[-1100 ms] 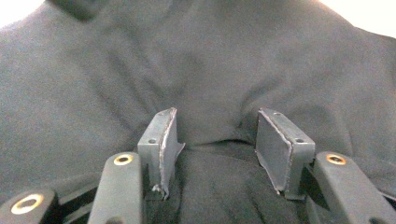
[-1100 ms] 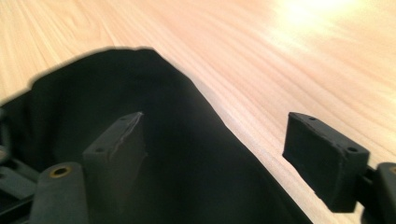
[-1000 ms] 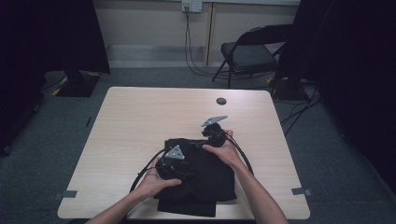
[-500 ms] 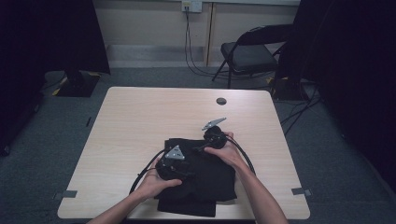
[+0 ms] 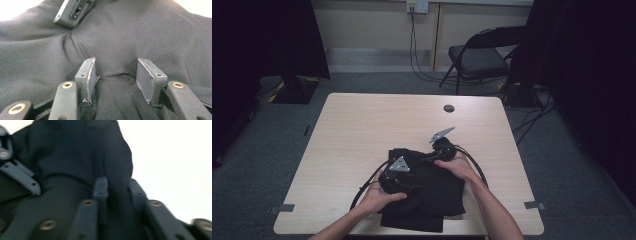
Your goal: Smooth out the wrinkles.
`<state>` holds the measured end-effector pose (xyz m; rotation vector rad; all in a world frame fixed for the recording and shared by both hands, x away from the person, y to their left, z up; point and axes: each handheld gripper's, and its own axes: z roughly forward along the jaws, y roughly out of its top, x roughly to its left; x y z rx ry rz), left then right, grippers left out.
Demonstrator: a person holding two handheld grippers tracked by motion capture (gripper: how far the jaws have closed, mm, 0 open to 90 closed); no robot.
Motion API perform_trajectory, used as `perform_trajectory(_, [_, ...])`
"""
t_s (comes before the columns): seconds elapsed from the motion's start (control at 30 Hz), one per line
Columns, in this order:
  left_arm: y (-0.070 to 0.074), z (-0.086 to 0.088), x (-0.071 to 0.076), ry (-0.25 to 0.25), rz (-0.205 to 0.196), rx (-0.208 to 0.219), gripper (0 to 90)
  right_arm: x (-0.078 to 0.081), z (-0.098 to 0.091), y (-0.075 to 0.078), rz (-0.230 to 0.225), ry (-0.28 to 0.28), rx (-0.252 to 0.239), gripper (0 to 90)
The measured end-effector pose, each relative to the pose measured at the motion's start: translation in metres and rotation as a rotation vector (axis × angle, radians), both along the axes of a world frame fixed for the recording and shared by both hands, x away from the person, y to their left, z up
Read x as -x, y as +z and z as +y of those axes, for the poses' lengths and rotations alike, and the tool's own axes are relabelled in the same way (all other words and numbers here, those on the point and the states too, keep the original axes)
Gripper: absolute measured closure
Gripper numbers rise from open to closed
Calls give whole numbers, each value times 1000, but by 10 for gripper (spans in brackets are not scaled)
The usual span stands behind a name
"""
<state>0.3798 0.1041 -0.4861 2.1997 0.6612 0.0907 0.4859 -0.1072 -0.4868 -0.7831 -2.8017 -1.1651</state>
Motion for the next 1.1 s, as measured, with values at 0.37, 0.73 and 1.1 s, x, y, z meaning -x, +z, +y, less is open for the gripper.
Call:
perform_trajectory(0.37, [0,-1,0,20,-19,-17,522,31,-5,45,-103,47,-116,798])
perform_trajectory(0.73, [1,-2,-7,56,-64,-19,525,63,-9,39,-97,47,-198,804])
perform_trajectory(1.1, [42,15,22,51,-107,54,443,36,-24,28,-105,-72,-192,804])
